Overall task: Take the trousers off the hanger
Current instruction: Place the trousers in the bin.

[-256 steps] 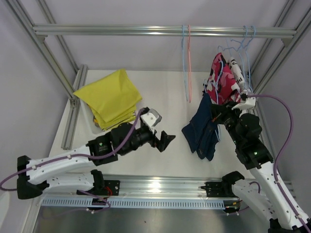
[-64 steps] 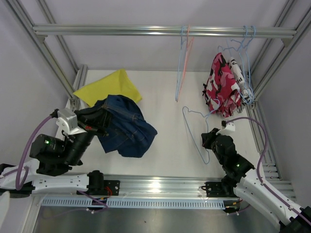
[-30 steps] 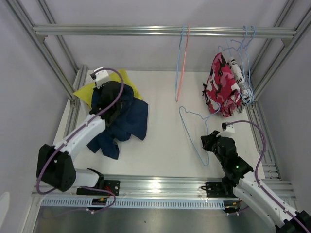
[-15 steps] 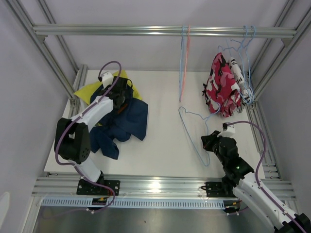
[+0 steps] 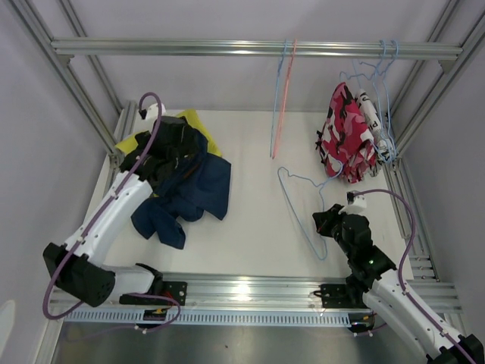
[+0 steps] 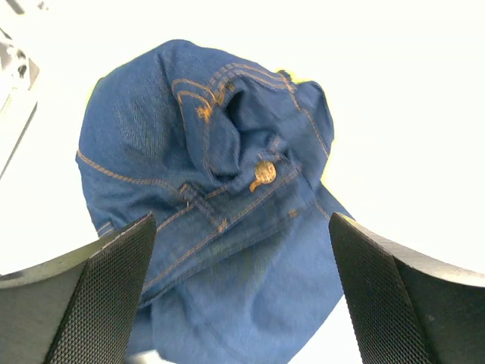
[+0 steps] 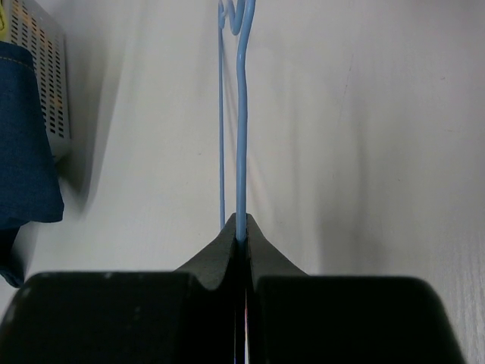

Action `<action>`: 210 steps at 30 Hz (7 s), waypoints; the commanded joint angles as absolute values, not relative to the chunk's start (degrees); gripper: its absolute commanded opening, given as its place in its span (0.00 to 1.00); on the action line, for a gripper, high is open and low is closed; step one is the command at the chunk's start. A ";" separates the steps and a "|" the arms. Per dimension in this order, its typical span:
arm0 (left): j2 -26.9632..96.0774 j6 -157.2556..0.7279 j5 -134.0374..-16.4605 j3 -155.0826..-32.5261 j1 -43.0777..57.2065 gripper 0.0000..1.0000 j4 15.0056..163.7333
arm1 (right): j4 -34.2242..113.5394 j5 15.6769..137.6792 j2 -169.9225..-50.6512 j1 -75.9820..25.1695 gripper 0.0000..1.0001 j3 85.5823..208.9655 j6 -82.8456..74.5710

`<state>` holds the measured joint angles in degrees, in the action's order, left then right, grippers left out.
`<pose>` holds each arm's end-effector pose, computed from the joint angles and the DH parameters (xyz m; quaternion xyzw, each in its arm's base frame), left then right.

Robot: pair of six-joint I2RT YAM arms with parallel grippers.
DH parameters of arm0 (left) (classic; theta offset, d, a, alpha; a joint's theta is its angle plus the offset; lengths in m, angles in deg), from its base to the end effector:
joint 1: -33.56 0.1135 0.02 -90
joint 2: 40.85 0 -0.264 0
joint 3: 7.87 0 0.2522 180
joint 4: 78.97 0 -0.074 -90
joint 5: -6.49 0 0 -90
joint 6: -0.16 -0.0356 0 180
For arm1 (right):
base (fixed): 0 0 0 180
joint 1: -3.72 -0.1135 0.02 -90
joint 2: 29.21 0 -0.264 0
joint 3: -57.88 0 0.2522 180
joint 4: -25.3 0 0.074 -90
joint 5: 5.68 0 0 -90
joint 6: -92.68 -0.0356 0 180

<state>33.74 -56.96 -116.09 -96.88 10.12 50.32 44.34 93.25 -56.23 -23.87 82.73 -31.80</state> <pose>0.2626 -0.0930 0.3693 -0.1967 0.8430 0.0160 0.5004 0.1254 0.0593 0.1844 0.0933 0.8185 0.2353 0.5157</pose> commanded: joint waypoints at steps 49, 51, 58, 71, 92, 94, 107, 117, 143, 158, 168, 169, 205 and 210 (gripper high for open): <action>11.97 -58.64 -105.83 -82.97 2.01 0.86 25.05 | 40.38 88.19 -56.72 -21.24 0.00 81.31 -33.27; 12.06 -58.82 -107.41 -84.12 2.01 0.86 24.25 | 40.47 88.19 -56.72 -21.24 0.00 81.31 -33.27; 13.38 -58.82 -110.67 -82.29 2.01 0.84 22.32 | 40.73 88.01 -56.45 -21.24 0.00 81.31 -33.36; 19.26 -57.94 -107.25 -79.12 2.01 0.63 23.45 | 40.47 87.40 -56.54 -21.06 0.00 81.22 -33.45; 15.85 -57.50 -103.46 -80.34 2.01 0.01 26.51 | 41.00 86.87 -56.36 -20.36 0.00 81.04 -33.62; 12.86 -57.15 -103.72 -82.44 2.01 0.01 28.63 | 40.99 86.87 -56.45 -20.45 0.00 81.04 -33.53; 25.57 -60.67 -124.21 -108.09 10.17 0.01 36.91 | 41.17 86.34 -56.63 -20.19 0.00 81.13 -33.27; 40.79 -61.02 -123.94 -115.32 22.22 0.00 40.24 | 40.21 86.08 -57.86 -20.01 0.00 81.13 -33.18; 74.82 -59.70 -108.47 -120.07 26.36 0.42 31.90 | 39.68 85.81 -58.65 -19.66 0.00 81.31 -33.09; 48.64 -60.93 -107.68 -118.23 22.94 0.99 28.04 | 42.05 83.46 -55.75 -18.96 0.00 81.13 -33.18; 23.68 -54.09 -101.53 -93.55 10.20 1.00 32.86 | 41.96 81.86 -55.31 -17.99 0.00 81.04 -33.44; 20.70 -53.29 -101.27 -89.09 9.14 0.99 33.12 | 41.88 81.68 -55.31 -17.99 0.00 81.04 -33.45; 40.53 -32.37 -122.97 -76.04 -21.02 0.82 47.01 | 41.87 79.84 -54.17 -17.11 0.00 81.04 -34.15; 42.55 -29.99 -128.50 -75.77 -23.30 0.73 48.59 | 41.96 79.84 -54.17 -17.11 0.00 81.22 -34.15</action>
<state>41.65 -33.00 -122.82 -76.24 -21.83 45.73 42.68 80.33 -54.66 -17.36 80.63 -33.79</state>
